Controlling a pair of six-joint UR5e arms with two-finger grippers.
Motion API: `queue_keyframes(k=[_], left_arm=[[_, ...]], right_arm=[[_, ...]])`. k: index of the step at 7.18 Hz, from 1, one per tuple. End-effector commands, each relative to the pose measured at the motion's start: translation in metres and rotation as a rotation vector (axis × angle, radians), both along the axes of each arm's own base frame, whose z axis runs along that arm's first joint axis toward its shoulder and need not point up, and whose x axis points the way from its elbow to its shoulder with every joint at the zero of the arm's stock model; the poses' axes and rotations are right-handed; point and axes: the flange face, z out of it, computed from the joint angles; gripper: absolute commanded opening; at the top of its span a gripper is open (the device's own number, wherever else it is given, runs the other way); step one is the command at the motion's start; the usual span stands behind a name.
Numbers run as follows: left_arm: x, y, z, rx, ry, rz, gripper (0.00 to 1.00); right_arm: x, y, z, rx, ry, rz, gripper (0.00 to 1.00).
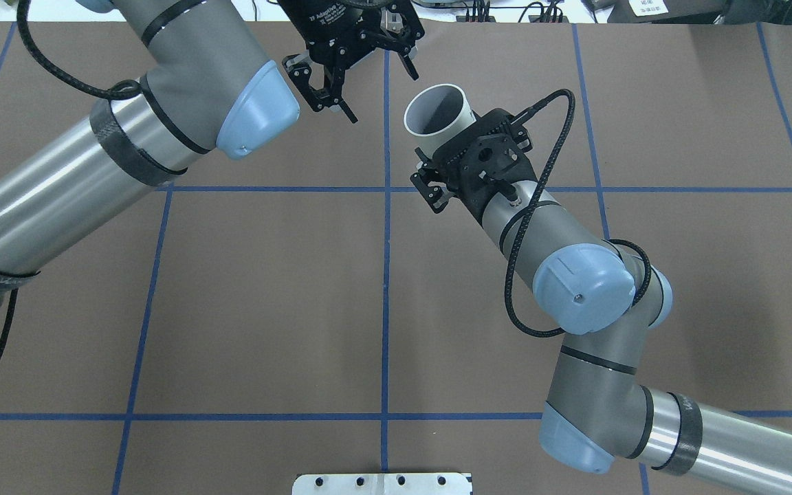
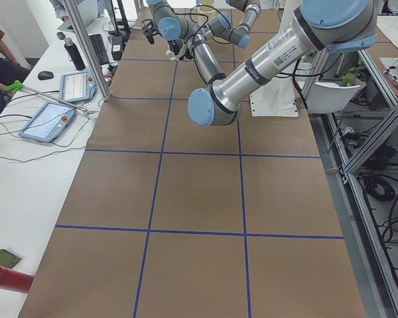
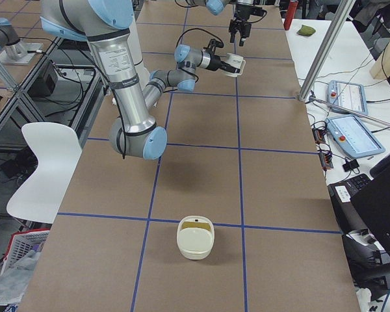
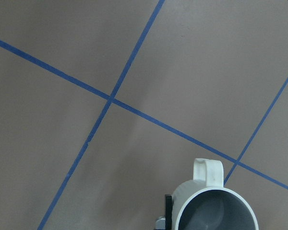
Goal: Left arm hands cup to right arm to dump lemon
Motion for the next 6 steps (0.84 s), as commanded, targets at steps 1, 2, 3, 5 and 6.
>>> queue_keyframes(k=[1, 2, 3, 5, 6], left_arm=[[0.016, 0.011, -0.001, 0.003, 0.0, 0.025, 0.83], [0.016, 0.012, -0.001, 0.005, 0.001, 0.026, 0.8], [0.02, 0.015, 0.0, 0.003, 0.0, 0.032, 0.77], [0.033, 0.024, -0.001, 0.004, 0.0, 0.054, 0.76], [0.038, 0.027, 0.0, 0.001, -0.003, 0.061, 0.74]], right_arm=[[0.002, 0.003, -0.004, -0.003, -0.017, -0.004, 0.03], [0.002, 0.003, -0.005, -0.002, -0.018, -0.004, 0.03], [0.002, 0.003, -0.004, -0.003, -0.017, -0.004, 0.03], [0.003, 0.003, -0.005, -0.003, -0.021, -0.003, 0.03], [0.003, 0.002, -0.005, -0.004, -0.021, -0.003, 0.04]])
